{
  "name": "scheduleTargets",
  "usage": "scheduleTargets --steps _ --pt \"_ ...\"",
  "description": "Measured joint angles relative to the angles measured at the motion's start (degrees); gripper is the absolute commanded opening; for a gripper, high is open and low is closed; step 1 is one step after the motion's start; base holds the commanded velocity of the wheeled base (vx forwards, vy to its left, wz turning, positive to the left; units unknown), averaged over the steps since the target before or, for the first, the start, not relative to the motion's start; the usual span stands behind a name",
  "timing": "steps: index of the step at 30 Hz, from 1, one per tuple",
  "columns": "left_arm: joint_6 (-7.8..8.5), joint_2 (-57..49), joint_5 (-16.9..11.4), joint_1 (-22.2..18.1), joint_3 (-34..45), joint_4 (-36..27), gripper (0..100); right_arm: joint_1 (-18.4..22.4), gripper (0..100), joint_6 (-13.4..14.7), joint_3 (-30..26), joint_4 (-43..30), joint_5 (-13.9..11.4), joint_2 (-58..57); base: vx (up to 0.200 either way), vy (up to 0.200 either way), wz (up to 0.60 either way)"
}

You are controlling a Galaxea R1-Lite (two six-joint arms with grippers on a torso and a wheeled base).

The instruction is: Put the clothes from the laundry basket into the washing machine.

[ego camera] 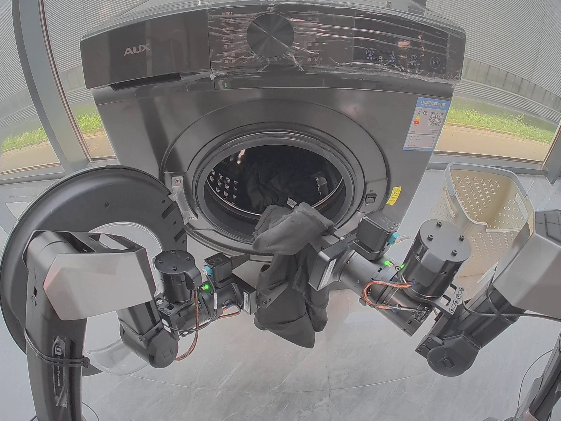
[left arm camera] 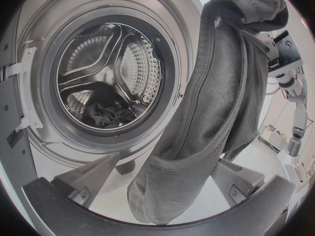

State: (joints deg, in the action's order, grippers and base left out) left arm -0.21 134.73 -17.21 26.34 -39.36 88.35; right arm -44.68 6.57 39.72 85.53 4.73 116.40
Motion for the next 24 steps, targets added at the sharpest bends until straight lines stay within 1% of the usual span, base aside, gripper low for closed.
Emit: scheduleTargets --steps 7,14,19,24 --pt "-0.15 1.49 -0.18 0.09 -2.67 0.34 0 -0.16 0 0.05 -0.99 0.06 -0.06 -0.02 0.000 0.000 0.00" --pt "-0.41 1.27 0.33 -0.46 -3.35 0.45 0 0.59 0 0.46 -2.38 0.11 -0.16 -0.07 0.000 0.000 0.00" --pt "-0.48 -1.62 0.52 -0.60 -2.22 0.44 0 1.29 0 1.11 -3.80 0.13 -0.17 -0.07 0.000 0.000 0.00" --pt "-1.05 -7.34 0.61 -0.66 0.21 0.44 0 2.78 0 2.43 -6.70 0.37 -0.41 -0.07 0.000 0.000 0.00"
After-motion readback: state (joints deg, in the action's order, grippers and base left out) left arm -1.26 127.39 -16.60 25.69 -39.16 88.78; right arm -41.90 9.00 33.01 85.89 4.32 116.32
